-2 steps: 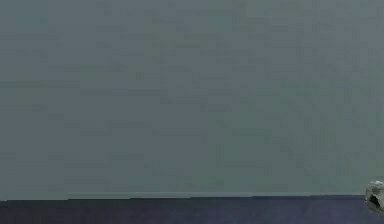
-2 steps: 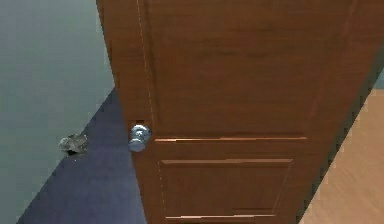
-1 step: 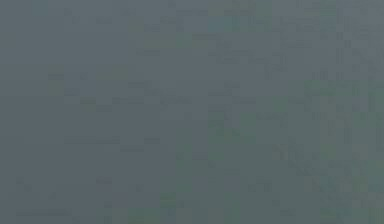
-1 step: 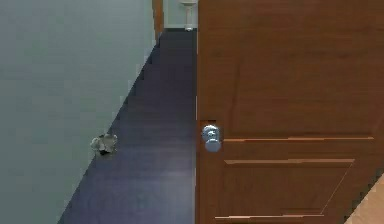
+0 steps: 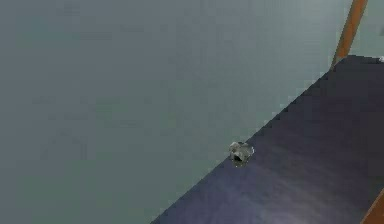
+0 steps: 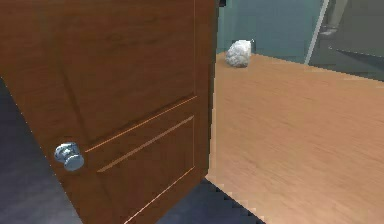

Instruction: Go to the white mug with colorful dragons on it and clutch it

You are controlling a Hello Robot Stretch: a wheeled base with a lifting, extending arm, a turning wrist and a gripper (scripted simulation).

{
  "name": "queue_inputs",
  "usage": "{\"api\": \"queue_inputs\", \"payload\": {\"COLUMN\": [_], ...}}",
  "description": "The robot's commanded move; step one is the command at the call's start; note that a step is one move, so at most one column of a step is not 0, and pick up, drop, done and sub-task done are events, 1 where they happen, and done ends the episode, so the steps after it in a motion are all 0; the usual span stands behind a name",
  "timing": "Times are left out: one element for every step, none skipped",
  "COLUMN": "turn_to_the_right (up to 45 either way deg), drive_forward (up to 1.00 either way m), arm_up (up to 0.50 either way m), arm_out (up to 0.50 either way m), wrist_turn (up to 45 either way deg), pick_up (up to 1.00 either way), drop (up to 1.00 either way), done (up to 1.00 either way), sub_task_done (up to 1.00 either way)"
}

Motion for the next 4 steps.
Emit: {"api": "queue_inputs", "payload": {"turn_to_the_right": [3.0,0.0,45.0,12.0], "drive_forward": [0.0,0.75,0.0,0.0], "arm_up": [0.0,0.0,0.0,0.0], "arm_out": [0.0,0.0,0.0,0.0], "wrist_turn": [0.0,0.0,0.0,0.0], "pick_up": [0.0,0.0,0.0,0.0], "drop": [0.0,0.0,0.0,0.0], "done": [0.0,0.0,0.0,0.0], "sub_task_done": [0.0,0.0,0.0,0.0]}}
